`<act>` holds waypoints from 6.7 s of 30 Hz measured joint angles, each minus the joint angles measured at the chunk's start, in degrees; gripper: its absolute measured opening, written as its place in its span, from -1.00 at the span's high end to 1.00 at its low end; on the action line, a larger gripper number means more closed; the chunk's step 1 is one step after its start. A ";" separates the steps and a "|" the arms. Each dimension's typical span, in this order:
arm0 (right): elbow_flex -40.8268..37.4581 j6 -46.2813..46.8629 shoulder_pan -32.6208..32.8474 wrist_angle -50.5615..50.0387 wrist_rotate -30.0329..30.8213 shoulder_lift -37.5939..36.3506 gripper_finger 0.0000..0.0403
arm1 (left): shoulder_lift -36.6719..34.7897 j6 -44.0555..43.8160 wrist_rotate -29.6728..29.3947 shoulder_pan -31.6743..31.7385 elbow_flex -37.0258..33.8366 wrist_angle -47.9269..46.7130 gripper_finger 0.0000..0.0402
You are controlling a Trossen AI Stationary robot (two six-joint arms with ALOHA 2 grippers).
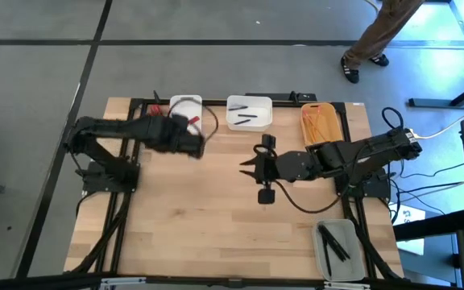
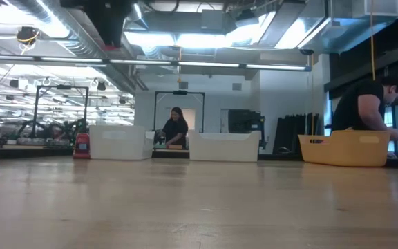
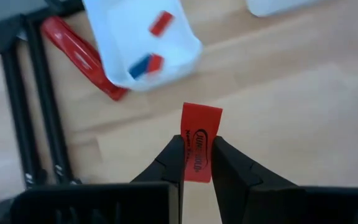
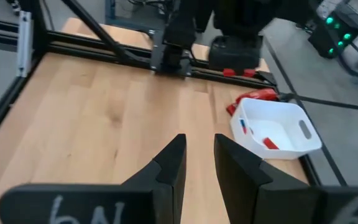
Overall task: Sort crayons/erasers/pens/pencils in bins
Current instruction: Put the red eraser into the left white bin, then return to Home Position
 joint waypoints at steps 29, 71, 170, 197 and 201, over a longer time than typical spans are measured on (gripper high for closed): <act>0.00 -4.46 -7.75 0.13 0.04 0.02 0.58 | 16.12 36.99 9.50 40.36 0.02 17.88 0.77; 0.00 -4.23 -7.77 0.08 0.01 0.01 0.58 | 27.74 42.64 15.20 43.65 0.02 18.12 0.41; -64.95 13.34 2.04 26.52 -12.00 -86.16 1.00 | -83.27 60.29 19.97 4.15 -85.98 108.05 1.00; -87.38 1.17 2.04 42.23 -12.01 -86.14 1.00 | -86.19 63.37 27.23 4.14 -90.79 104.55 1.00; -87.38 4.53 2.04 39.62 -11.99 -85.94 1.00 | -86.18 63.75 27.23 4.15 -90.79 104.22 1.00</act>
